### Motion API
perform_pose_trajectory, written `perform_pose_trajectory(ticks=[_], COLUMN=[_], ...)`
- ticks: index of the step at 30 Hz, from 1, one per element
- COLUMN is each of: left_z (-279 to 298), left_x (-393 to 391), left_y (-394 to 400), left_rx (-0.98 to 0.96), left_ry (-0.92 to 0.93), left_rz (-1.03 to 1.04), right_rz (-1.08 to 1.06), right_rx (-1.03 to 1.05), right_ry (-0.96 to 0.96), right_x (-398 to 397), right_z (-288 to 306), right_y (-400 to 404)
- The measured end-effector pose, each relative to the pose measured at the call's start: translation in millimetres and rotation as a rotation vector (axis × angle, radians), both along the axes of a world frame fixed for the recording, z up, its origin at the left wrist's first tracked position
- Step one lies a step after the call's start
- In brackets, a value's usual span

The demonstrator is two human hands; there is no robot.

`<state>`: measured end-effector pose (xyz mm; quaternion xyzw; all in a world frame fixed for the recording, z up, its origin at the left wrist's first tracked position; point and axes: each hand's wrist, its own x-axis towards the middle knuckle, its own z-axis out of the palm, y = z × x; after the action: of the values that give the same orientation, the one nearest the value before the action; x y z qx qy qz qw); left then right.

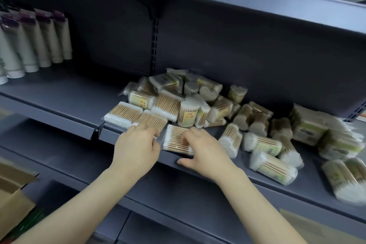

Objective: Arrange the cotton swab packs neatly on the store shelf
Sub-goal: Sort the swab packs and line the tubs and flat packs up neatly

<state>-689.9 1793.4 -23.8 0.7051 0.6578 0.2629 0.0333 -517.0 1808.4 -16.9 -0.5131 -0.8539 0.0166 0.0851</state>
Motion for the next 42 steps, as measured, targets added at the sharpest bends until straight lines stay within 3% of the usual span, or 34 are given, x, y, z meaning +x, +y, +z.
perform_pose_trajectory(ticks=[12,18,26,42], left_z=[0,0,7,19], left_x=[11,18,28,117], left_y=[-1,-1,3,5], left_rx=[-0.046,-0.041,0.03,0.113], left_ry=[0.027,0.005,-0.034,-0.185], left_rz=[-0.015,-0.02,-0.023,-0.24], right_rz=[0.027,0.018,-0.055,-0.248], right_rx=[0.067,0.095,0.221,0.108], right_ry=[-0.122,-0.04,0.226,0.76], right_x=[9,18,38,118], right_z=[0,5,19,46], right_y=[-4,-6,-9,-20])
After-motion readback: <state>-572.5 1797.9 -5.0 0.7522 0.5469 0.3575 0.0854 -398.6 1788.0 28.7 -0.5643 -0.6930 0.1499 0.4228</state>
